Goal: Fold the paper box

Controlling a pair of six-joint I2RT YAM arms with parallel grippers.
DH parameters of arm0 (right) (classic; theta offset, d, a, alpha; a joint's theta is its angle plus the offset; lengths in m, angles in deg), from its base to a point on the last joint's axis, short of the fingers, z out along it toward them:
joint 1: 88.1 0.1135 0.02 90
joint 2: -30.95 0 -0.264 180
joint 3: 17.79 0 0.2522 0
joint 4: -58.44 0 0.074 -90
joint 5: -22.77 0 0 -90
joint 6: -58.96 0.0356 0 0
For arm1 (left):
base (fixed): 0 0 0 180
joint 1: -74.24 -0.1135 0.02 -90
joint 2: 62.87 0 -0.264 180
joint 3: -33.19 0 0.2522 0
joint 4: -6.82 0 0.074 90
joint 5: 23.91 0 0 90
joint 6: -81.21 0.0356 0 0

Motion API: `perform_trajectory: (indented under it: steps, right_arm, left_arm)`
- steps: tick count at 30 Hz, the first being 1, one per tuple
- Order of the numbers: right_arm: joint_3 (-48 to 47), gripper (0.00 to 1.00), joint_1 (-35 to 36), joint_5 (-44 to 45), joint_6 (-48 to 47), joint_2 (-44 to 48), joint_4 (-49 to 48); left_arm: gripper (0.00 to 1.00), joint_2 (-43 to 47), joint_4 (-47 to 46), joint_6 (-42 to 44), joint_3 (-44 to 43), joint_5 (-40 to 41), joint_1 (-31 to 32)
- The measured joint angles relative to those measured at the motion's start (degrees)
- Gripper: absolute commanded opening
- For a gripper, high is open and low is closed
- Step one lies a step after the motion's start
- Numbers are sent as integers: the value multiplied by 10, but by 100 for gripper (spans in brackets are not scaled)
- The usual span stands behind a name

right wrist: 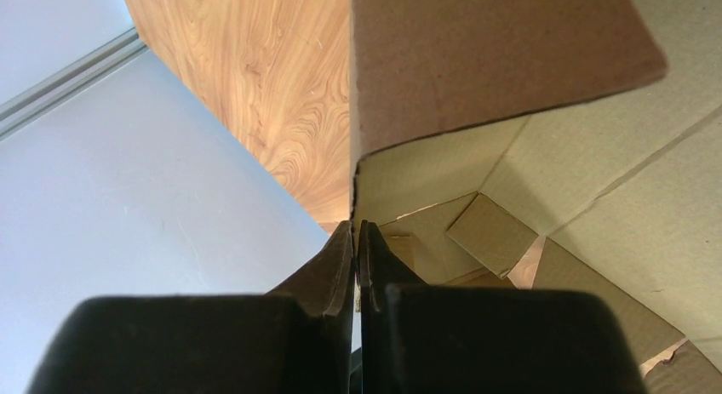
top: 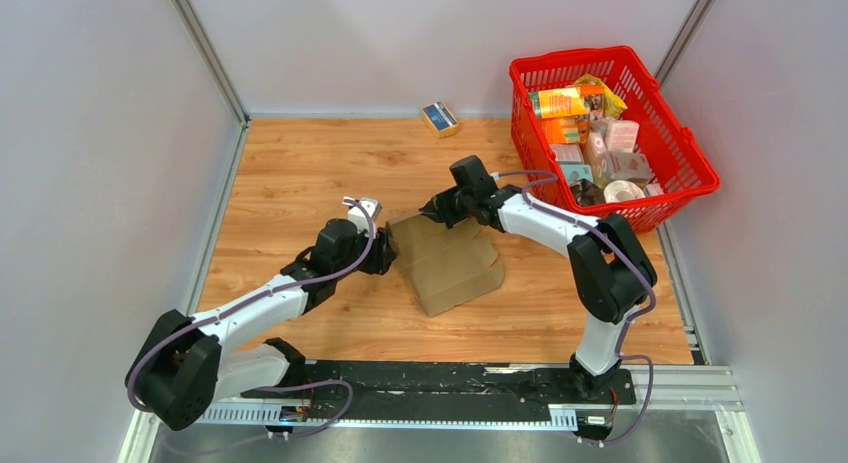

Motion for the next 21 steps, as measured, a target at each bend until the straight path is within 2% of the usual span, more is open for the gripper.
perform_trajectory:
  steps: [15, 21]
  right_arm:
    - [34, 0, 5, 3, -18, 15, -34]
    - [34, 0, 8, 6, -18, 19, -33]
  left_arm:
    - [51, -65, -42, -33, -53, 7, 1]
    - [45, -82, -40, -30, -69, 52, 31]
